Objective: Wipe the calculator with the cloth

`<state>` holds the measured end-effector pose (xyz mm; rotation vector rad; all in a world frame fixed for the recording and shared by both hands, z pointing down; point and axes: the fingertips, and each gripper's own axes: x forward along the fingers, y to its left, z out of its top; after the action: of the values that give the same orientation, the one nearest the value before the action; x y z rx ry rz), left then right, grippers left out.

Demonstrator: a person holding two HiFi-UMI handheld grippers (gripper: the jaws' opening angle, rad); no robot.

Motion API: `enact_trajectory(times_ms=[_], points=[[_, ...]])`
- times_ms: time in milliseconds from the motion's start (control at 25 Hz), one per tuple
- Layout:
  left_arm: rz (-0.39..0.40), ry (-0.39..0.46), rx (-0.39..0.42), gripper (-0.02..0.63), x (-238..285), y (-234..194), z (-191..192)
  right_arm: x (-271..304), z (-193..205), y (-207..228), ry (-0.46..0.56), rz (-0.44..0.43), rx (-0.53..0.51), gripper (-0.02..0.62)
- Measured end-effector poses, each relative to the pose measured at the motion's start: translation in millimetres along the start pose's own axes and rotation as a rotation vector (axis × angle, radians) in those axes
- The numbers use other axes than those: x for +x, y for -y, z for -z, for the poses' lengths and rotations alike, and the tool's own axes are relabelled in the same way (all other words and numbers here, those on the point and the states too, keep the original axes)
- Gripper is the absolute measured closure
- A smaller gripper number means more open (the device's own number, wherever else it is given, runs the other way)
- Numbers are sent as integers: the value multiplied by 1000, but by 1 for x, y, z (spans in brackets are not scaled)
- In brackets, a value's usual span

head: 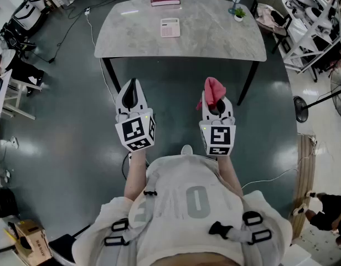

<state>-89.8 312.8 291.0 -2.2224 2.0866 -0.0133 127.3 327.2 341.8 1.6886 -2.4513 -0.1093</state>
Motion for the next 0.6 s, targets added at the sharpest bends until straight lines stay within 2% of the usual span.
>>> enact_trajectory(times_ms=[120, 200, 360, 600], points=[[45, 63, -49, 584, -5, 4, -12, -1, -3, 0, 5, 4, 2, 541], [62, 77, -48, 584, -5, 7, -15, -1, -3, 0, 4, 6, 5, 541], [60, 43, 3, 584, 2, 14, -12, 2, -3, 3, -8, 1, 5, 541], [45, 5, -7, 584, 6, 22, -1, -4, 8, 12, -21, 0, 38, 541]])
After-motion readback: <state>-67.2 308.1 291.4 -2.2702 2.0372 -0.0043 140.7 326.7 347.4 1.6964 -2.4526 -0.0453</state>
